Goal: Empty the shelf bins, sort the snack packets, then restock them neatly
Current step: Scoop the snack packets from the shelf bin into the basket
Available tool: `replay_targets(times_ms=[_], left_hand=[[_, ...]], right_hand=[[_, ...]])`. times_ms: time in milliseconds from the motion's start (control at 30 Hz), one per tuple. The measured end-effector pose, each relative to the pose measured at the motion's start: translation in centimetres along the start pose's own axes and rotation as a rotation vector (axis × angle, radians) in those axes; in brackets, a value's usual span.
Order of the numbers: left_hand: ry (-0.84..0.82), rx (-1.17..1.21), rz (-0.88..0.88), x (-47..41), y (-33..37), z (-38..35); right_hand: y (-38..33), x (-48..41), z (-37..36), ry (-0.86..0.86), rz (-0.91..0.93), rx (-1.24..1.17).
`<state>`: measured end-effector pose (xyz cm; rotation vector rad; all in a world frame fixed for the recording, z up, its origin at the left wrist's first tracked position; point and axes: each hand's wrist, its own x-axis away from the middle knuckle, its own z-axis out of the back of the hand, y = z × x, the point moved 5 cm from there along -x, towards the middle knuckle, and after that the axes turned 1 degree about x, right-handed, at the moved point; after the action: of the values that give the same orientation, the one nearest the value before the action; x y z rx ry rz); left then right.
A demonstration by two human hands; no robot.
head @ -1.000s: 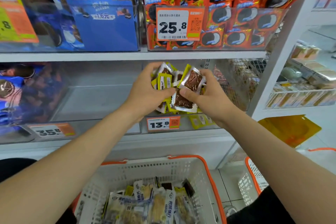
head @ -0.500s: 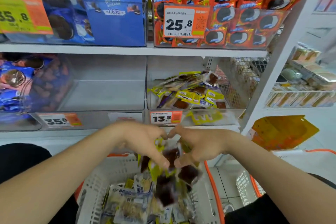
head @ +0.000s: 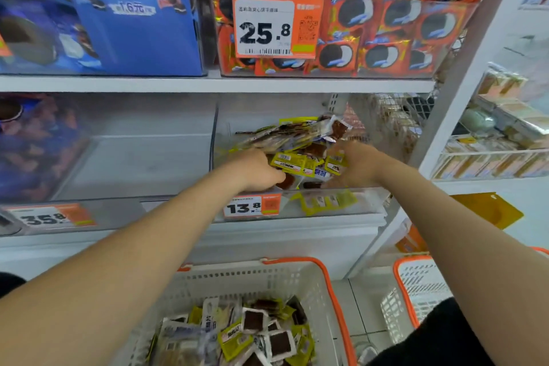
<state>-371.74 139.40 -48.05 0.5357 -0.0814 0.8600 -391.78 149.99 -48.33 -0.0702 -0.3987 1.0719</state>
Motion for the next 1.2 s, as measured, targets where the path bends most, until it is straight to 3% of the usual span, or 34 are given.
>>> replay_targets(times_ms=[67, 167, 300, 433, 600, 800, 967, 1100, 1200], left_hand=[[-0.13, 0.0, 0.026, -0.8, 0.5, -0.9], [-0.257, -0.124, 0.056, -1.4, 1.3, -1.9], [-0.278, -0.149, 0.103, -2.8, 0.6, -2.8], [-0.226, -0.166, 0.128, -3.8, 0.0, -3.0], [-0.193, 0.151, 0.224, -3.4, -1.0, -2.9], [-0.084, 0.603, 0.317, -3.8, -1.2, -2.7], [-0.05, 0.984, 0.374, -3.7, -1.8, -2.7], [0.004, 0.966, 0.338, -4.6, -2.5, -2.9], [0.136, 0.974, 0.352, -4.2, -2.5, -2.1]], right_hand=[[-0.1, -1.2, -1.0, -0.16, 0.025, 0.027], [0.0, -2.4, -1.7, -0.238, 0.016, 0.148], [-0.5, -3.5, -3.2, -0.242, -0.082, 0.138], [-1.4, -4.4, -3.9, -0.213, -0.039, 0.022], [-2.9, -2.9, -4.1, -0.258, -0.034, -0.452], [-4.7, -2.6, -3.9, -0.237, -0.071, -0.621], [-6.1, -2.5, -3.7, -0.183, -0.05, -0.544], [-6.3, -1.6, -3.4, -0.116, -0.039, -0.56], [-6.6, -0.5, -2.7, -0.096, -0.059, -0.748]])
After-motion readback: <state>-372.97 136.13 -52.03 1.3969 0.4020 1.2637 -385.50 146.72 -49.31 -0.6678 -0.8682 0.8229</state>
